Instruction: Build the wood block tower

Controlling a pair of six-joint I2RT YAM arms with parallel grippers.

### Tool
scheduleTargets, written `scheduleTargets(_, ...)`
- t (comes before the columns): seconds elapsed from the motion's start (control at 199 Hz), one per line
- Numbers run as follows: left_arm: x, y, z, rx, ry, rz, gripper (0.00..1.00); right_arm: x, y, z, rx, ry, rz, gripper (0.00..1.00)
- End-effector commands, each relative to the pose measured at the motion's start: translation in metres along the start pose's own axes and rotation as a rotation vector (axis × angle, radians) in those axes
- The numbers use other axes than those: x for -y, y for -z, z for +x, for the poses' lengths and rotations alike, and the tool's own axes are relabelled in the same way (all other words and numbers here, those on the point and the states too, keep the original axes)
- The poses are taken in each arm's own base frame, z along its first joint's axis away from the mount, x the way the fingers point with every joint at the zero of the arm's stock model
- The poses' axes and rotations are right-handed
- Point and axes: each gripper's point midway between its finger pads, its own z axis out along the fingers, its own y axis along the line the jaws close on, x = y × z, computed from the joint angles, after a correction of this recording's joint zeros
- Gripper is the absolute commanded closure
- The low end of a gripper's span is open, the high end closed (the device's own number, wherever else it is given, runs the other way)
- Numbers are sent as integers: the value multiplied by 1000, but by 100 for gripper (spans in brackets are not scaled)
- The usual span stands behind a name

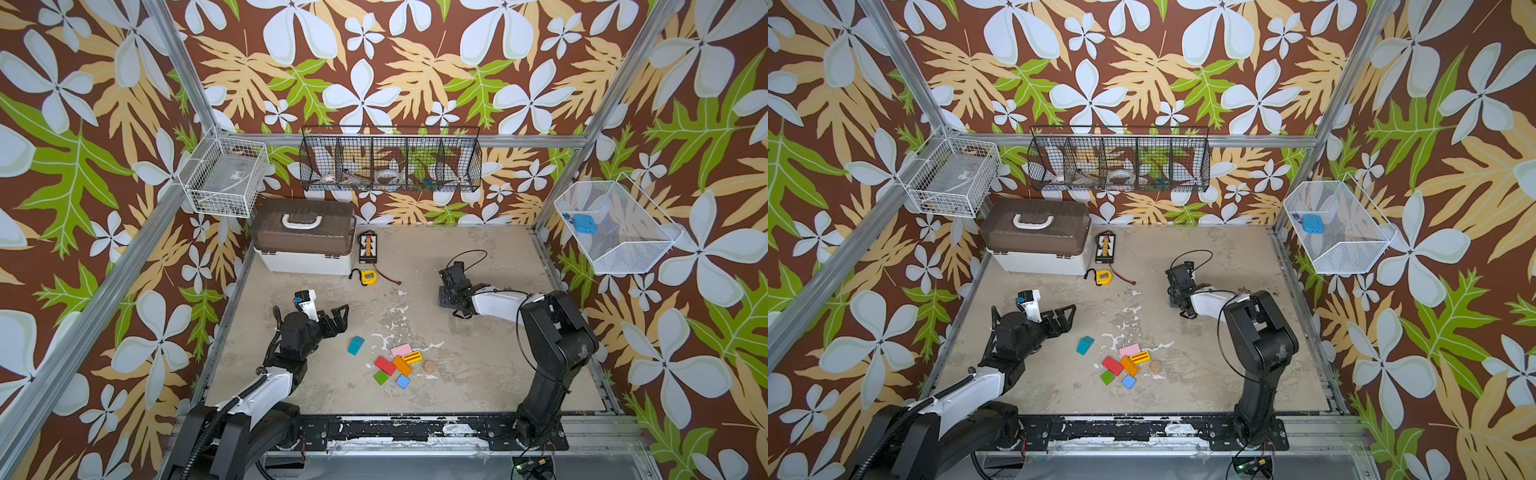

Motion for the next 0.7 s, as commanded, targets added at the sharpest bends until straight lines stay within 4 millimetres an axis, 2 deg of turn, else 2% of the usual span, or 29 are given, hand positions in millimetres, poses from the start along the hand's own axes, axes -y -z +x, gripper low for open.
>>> scheduleTargets(0.0, 6, -1, -8, 27, -6, 19, 0, -1, -2, 1, -12, 17, 1, 30)
scheduleTargets(0.1, 6, -1, -8, 25, -6, 20, 0, -2, -7, 3, -24, 24, -2, 30)
scheduleTargets(0.311, 5, -1, -8, 27, -5, 16, 0, -4, -12, 6, -39, 33, -4, 37)
scheduleTargets(0.431, 6, -1, -8, 25, -6, 18, 0, -7, -13, 10, -54, 35, -24, 47)
scheduleTargets(0.697, 5, -2, -8, 21, -5, 15, 0, -15, -6, 20, -59, 36, -64, 54)
